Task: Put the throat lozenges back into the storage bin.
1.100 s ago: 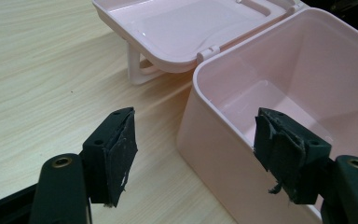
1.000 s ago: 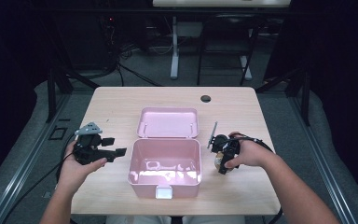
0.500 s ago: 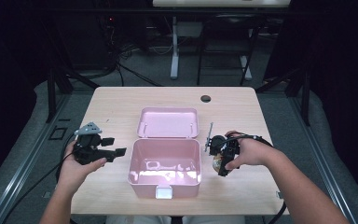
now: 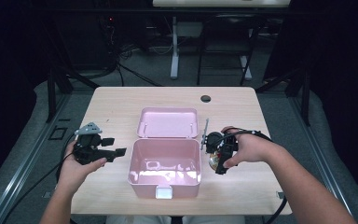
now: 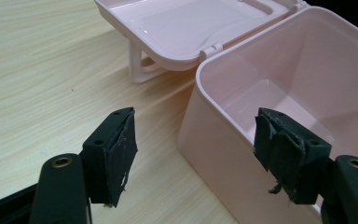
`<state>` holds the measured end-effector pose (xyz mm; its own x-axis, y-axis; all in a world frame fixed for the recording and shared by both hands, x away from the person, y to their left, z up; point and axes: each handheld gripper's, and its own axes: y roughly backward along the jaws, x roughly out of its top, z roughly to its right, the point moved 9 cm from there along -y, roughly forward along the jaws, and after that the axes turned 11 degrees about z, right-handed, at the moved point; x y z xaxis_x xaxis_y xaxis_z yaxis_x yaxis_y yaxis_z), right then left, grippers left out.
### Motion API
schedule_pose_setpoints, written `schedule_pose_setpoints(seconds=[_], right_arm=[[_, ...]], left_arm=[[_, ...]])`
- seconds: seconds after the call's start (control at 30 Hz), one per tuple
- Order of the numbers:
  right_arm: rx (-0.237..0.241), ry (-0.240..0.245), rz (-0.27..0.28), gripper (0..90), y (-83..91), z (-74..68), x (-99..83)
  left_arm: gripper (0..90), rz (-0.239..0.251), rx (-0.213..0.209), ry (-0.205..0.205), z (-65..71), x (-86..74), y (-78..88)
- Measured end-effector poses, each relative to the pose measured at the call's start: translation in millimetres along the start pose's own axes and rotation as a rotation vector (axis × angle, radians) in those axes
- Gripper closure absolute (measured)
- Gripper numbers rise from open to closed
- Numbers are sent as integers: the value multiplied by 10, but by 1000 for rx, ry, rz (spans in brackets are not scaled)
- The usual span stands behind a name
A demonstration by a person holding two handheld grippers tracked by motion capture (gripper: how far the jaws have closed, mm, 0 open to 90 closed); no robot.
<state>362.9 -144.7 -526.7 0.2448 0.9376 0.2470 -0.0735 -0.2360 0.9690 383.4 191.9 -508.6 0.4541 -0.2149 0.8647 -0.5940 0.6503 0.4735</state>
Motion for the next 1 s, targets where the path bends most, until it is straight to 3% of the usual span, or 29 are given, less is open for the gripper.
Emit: schedule_pose_setpoints(seconds=[0.5,1.0], right_arm=[[8,47,18,199,211,-94,321],[25,93,24,199,171,-181,636]], left_arm=[[297,0,-1,-1,-2,0,4],[296,-1,-3,0,-3,-3,1]])
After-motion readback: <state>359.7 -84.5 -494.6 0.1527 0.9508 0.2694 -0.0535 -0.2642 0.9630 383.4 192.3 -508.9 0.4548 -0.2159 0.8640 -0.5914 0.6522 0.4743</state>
